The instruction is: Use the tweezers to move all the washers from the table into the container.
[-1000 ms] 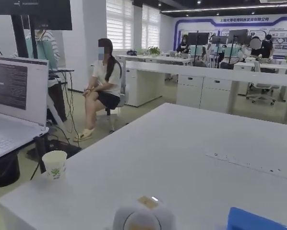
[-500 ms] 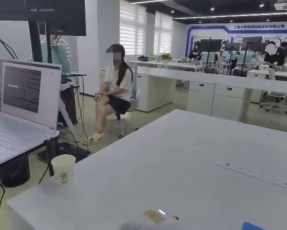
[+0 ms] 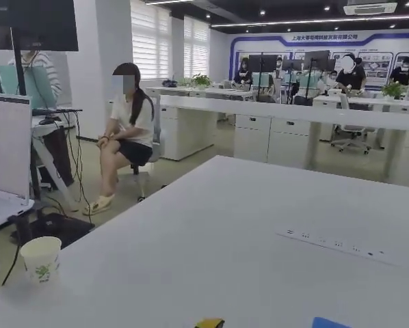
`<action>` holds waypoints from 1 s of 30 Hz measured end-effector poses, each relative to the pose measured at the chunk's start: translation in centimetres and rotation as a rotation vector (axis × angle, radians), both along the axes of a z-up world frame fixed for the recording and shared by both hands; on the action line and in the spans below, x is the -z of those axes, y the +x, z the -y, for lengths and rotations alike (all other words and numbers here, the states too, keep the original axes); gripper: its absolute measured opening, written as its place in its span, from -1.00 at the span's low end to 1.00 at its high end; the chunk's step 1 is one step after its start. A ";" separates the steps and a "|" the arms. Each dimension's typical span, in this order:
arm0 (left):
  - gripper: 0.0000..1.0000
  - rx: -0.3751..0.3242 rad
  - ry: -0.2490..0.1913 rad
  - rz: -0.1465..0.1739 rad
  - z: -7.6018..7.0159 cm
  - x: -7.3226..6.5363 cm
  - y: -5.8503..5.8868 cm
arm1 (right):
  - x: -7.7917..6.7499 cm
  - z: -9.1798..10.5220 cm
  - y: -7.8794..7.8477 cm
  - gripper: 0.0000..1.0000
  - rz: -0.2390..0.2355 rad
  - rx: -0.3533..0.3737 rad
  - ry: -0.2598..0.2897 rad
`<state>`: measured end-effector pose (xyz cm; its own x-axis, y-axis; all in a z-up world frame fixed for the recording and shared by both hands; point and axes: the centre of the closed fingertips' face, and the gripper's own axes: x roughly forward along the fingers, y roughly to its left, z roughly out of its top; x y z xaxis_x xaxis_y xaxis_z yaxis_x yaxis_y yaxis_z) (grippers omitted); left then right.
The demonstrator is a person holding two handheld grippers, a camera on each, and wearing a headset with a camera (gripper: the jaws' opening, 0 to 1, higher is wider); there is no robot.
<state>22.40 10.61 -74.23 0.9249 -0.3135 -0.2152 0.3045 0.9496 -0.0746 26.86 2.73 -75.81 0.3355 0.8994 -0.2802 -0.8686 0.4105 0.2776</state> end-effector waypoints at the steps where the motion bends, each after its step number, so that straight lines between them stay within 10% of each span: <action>1: 0.64 -0.002 0.003 -0.002 0.0 0.0 0.0 | 0.0 -0.1 0.1 -0.95 -0.001 -0.001 0.000; 12: 0.60 0.054 0.031 -0.051 0.9 1.0 -0.2 | 0.3 -0.8 3.1 -0.95 -0.006 0.026 -0.015; 30: 0.52 0.027 0.048 -0.068 0.3 1.4 -0.2 | 5.6 -1.1 6.5 -0.95 0.015 -0.025 -0.211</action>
